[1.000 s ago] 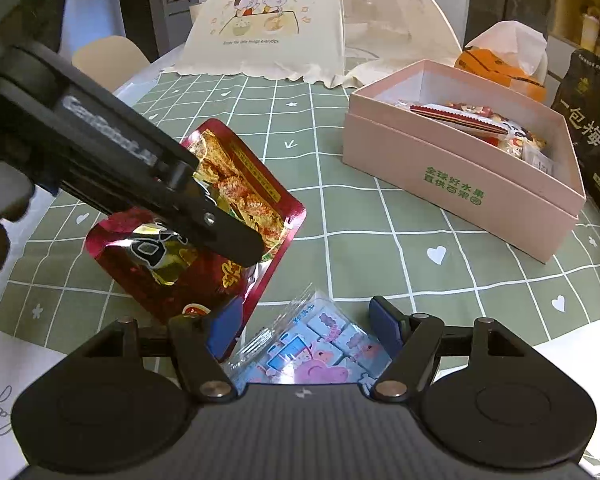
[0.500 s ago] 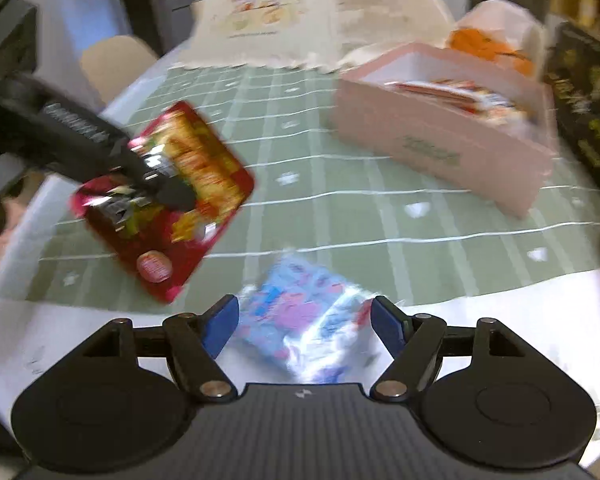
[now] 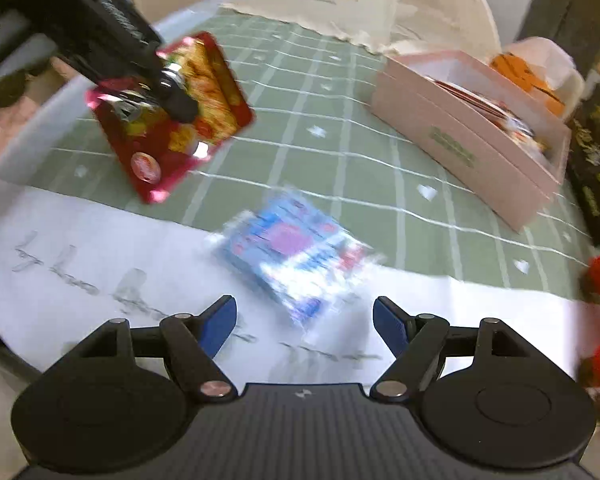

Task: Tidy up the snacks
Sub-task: 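Grasp the blue-and-white candy pack with the right gripper while the left gripper holds the red bag, then drop the red bag into the pink box while the right gripper carries the candy pack there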

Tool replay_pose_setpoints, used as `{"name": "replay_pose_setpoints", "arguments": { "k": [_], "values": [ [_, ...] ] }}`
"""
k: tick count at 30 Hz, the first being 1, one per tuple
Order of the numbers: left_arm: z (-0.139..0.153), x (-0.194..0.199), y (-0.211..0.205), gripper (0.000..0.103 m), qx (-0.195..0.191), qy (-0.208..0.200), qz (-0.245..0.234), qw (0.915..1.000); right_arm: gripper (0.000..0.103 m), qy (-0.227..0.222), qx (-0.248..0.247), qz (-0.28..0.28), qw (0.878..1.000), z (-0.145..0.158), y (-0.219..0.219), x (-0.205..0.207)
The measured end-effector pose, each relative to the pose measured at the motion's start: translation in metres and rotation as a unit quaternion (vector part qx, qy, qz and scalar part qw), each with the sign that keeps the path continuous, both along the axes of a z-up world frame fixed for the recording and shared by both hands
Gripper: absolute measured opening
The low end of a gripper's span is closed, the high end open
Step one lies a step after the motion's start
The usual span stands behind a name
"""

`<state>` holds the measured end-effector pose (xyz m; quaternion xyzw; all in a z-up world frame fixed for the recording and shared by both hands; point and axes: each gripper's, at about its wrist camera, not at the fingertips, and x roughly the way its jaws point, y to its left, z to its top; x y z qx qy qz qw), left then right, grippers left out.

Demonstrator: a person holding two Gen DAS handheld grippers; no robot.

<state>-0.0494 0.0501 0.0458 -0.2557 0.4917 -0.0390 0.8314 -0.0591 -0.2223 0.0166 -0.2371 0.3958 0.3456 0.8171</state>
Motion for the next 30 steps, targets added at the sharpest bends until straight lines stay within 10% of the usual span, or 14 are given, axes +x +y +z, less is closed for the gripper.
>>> {"name": "replay_pose_setpoints", "arguments": {
  "k": [11, 19, 24, 30],
  "values": [
    [0.0, -0.003, 0.004, 0.026, -0.005, -0.002, 0.004, 1.0, 0.078, -0.081, 0.0, 0.006, 0.997, -0.006, 0.042, 0.006],
    [-0.006, 0.002, -0.001, 0.027, -0.006, 0.011, -0.009, 0.9999, 0.087, 0.035, 0.092, -0.044, 0.994, -0.009, 0.029, 0.063],
    [-0.006, 0.009, -0.013, 0.028, 0.008, 0.012, -0.02, 0.9997, 0.062, 0.027, 0.077, -0.029, 0.996, -0.005, 0.034, 0.054],
    [-0.001, 0.015, -0.024, 0.027, 0.024, 0.005, -0.042, 0.9988, 0.06, 0.029, 0.08, -0.045, 0.995, 0.001, 0.026, 0.051]
  ]
}}
